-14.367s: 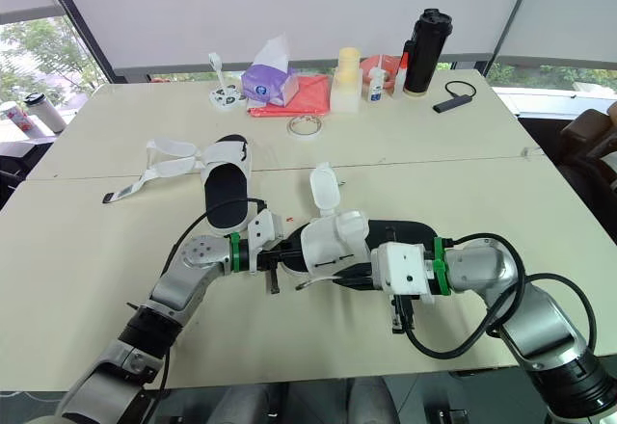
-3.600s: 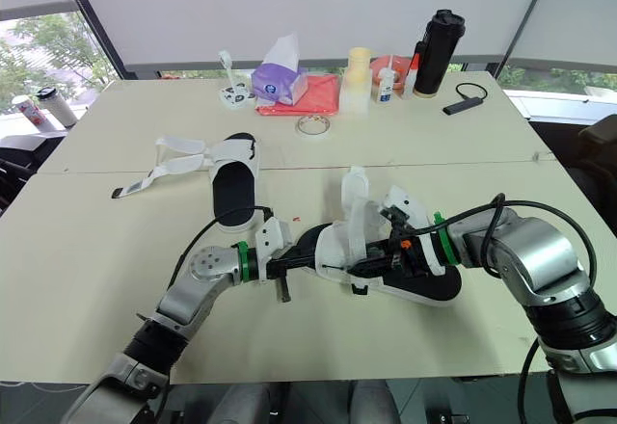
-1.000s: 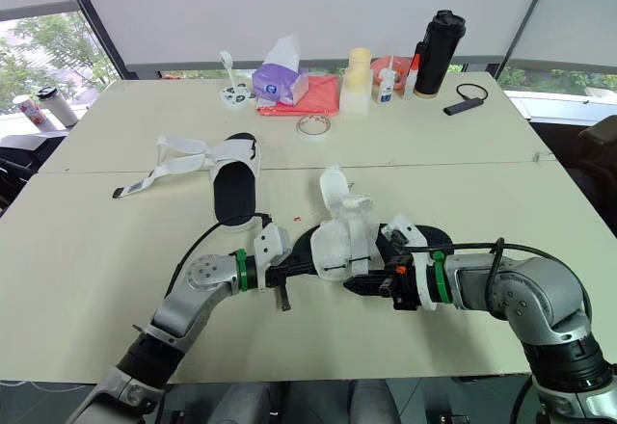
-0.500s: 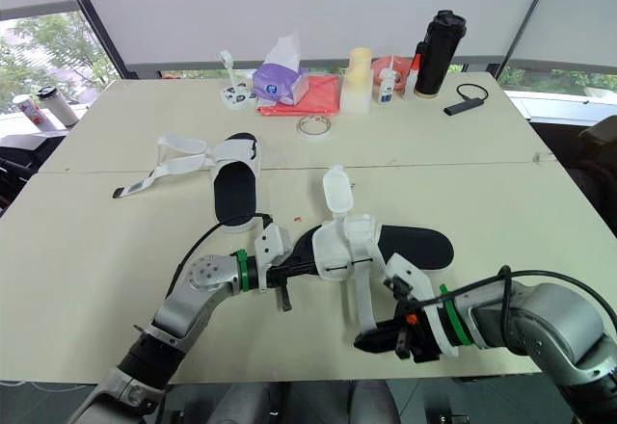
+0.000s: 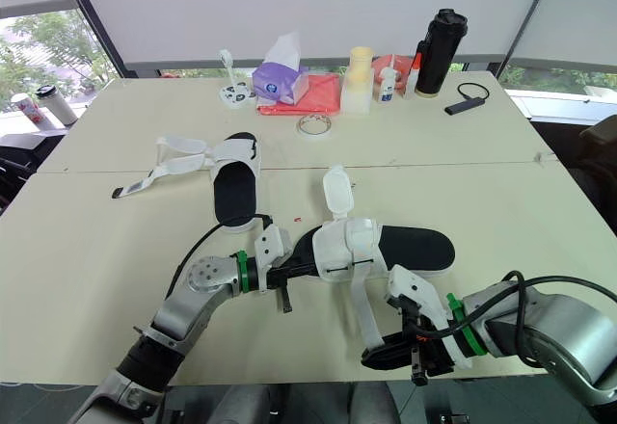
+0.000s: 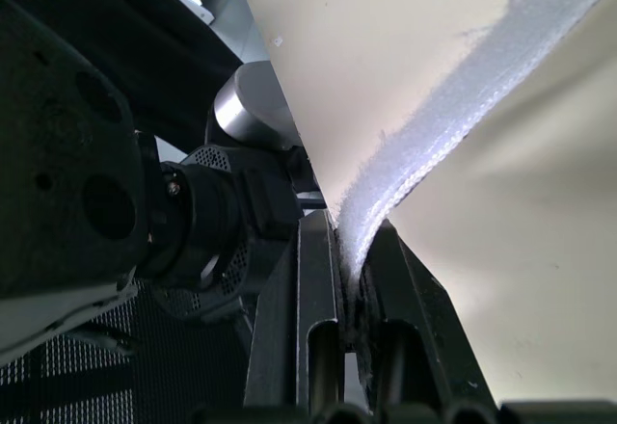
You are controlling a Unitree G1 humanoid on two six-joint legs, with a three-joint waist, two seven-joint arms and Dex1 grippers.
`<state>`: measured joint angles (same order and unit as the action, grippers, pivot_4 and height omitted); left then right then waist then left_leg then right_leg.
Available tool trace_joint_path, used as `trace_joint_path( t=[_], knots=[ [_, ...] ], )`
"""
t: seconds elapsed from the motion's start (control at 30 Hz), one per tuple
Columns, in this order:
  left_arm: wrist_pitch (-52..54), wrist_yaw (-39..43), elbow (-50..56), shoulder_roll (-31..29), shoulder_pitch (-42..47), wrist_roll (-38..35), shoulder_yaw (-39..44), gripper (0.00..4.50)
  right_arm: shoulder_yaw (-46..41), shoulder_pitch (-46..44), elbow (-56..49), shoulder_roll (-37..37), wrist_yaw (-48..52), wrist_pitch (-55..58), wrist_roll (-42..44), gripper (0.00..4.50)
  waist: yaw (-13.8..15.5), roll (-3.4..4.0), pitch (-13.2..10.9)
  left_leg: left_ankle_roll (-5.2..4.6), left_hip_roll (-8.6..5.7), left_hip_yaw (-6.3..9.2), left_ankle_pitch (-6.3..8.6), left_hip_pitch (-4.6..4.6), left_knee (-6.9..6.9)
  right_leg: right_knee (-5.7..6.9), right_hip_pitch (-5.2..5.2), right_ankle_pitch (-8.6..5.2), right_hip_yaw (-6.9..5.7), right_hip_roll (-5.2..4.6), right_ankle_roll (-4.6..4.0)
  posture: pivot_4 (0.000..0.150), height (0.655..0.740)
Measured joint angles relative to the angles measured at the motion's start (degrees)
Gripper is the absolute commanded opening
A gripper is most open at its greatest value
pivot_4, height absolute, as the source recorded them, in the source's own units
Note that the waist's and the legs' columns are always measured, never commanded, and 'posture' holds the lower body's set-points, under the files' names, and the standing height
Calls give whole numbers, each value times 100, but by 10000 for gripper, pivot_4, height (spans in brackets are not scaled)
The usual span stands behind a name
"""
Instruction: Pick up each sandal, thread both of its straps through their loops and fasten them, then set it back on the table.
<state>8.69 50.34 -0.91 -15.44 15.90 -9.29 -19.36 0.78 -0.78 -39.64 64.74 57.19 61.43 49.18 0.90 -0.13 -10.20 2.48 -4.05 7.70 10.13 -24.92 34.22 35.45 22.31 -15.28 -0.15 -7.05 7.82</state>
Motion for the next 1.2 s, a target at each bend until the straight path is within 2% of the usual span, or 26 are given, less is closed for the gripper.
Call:
trace_joint_path(
  t=[0.4,0.57,0.83,1.2],
  knots=[
    [-7,13,-20,2,20,-5,-7,0,-786,66,-150,168,235,-304,177,586,2,0,0,-1,0,-1,0,-2,0,-2,0,0,0,-1,0,1500,7400],
    [-41,22,-159,72,106,0,-15,0,-783,-1201,791,-77,250,-232,416,586,29,0,-1,-1,0,-5,0,-4,7,-4,-4,4,-3,-4,-6,1500,7400],
    [-137,19,-269,113,180,-1,-19,0,-170,-3030,2143,-922,61,438,596,586,99,3,0,-4,-2,-7,-2,-13,6,0,12,9,-2,-4,-1,1500,7400],
    [-167,-48,-292,140,174,0,-23,0,348,-3695,2854,-1563,-198,875,325,586,124,5,0,-3,-4,-7,-2,-14,7,10,17,13,0,1,3,1500,7400]
  ],
)
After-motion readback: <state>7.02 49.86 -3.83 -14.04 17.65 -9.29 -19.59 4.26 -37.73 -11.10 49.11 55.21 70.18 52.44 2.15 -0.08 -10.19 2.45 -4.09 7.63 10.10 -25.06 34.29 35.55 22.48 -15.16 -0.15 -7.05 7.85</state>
